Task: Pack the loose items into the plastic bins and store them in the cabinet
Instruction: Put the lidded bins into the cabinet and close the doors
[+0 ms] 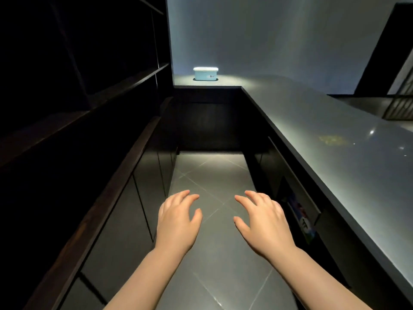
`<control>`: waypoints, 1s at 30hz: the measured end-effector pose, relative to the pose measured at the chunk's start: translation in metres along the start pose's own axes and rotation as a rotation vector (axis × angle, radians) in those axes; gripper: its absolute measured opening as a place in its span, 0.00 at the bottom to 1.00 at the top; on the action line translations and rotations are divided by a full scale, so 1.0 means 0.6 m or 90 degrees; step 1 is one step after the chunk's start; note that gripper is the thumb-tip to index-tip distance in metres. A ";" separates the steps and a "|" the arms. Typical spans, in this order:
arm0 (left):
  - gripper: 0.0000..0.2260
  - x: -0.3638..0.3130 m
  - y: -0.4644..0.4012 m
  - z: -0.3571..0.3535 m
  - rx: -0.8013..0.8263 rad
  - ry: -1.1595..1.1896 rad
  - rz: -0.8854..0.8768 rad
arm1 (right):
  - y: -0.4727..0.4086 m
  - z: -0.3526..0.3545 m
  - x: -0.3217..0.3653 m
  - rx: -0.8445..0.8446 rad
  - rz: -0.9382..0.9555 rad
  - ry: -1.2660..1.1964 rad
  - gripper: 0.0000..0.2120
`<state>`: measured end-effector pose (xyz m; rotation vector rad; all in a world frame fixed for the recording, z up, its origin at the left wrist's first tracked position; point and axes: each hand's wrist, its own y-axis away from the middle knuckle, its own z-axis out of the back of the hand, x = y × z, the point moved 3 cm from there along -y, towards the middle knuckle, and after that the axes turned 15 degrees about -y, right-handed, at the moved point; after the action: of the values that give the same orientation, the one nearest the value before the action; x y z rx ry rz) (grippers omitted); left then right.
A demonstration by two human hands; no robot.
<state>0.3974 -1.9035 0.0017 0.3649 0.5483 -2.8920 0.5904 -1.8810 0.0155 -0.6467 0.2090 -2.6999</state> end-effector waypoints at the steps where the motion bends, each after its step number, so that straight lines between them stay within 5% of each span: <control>1: 0.16 -0.011 -0.038 -0.014 -0.002 0.002 0.000 | -0.041 0.001 -0.017 0.001 0.001 0.000 0.25; 15: 0.16 -0.023 -0.520 -0.207 0.033 -0.020 0.048 | -0.571 -0.062 -0.179 0.051 0.037 -0.006 0.25; 30: 0.16 -0.001 -1.183 -0.415 0.069 0.023 -0.011 | -1.196 -0.147 -0.352 0.028 -0.055 -0.032 0.26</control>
<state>0.2965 -1.1581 0.0160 0.4304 0.4036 -2.9443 0.5059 -1.1326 0.0102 -0.7248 0.1115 -2.7582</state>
